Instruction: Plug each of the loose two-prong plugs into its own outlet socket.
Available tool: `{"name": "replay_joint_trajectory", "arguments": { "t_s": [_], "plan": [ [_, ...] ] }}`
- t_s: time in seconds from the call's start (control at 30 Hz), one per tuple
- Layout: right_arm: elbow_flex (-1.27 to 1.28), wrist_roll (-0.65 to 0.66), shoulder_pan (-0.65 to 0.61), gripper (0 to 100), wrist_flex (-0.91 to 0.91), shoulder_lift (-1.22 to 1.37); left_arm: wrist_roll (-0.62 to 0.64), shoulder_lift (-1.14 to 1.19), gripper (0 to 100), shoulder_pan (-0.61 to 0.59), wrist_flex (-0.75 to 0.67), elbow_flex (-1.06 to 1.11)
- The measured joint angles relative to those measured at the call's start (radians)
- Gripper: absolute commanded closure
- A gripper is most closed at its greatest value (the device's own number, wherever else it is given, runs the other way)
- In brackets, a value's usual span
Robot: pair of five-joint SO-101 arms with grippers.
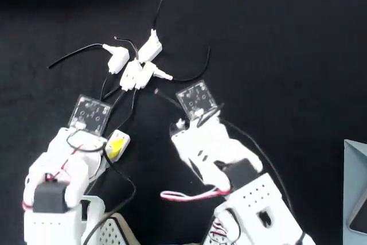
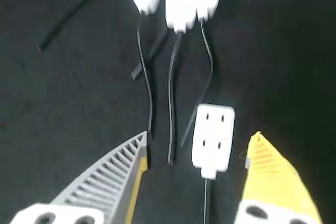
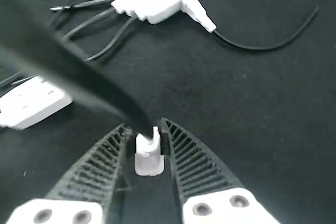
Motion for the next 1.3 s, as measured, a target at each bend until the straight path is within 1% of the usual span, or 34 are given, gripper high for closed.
{"name": "replay_joint_trajectory", "arguments": {
  "t_s": [0.1,0.2,0.47,0.63,0.77,0.87,0.93,1.1,1.17,1.3],
  "plan": [
    [0.000,-0.044,0.015,98.5,-0.031,0.064,-0.038,0.141,70,-0.002,0.000,-0.025],
    [0.000,-0.054,0.014,98.5,-0.037,0.104,-0.060,0.290,70,-0.002,-0.006,-0.054],
    [0.049,-0.060,0.020,98.5,-0.046,0.112,-0.069,0.664,70,-0.002,-0.176,-0.075],
    [0.051,-0.060,0.020,98.5,-0.046,0.112,-0.069,0.835,70,-0.002,-0.233,-0.124],
    [0.051,-0.060,0.020,98.5,-0.046,0.112,-0.069,0.922,71,-0.002,-0.265,-0.141],
    [0.051,-0.060,0.020,98.5,-0.046,0.112,-0.069,0.979,76,0.005,-0.284,-0.141],
    [0.051,-0.060,0.020,98.5,-0.046,0.112,-0.060,1.011,79,0.032,-0.285,-0.141],
    [0.051,-0.060,0.020,98.5,-0.046,0.112,-0.025,1.045,85,0.144,-0.287,-0.141],
    [0.051,-0.060,0.020,98.5,-0.046,0.112,-0.020,1.049,88,0.183,-0.311,-0.141],
    [0.051,-0.060,0.020,98.5,-0.046,0.112,-0.018,1.065,88,0.212,-0.374,-0.144]
  ]
}}
